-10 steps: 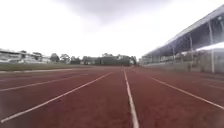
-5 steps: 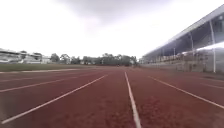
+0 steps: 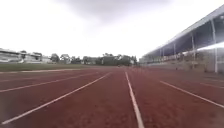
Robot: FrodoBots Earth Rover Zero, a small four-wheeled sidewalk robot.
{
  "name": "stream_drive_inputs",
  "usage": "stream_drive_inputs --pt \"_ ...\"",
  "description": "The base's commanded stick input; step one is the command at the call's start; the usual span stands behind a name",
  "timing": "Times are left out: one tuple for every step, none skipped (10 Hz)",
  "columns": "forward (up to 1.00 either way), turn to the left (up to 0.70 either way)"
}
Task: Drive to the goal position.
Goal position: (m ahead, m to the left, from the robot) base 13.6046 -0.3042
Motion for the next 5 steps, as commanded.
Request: stream_drive_inputs --pt "0.45 0.00" --pt "0.45 0.00" --pt "0.45 0.00" --pt "0.45 -0.06" --pt "0.45 -0.22"
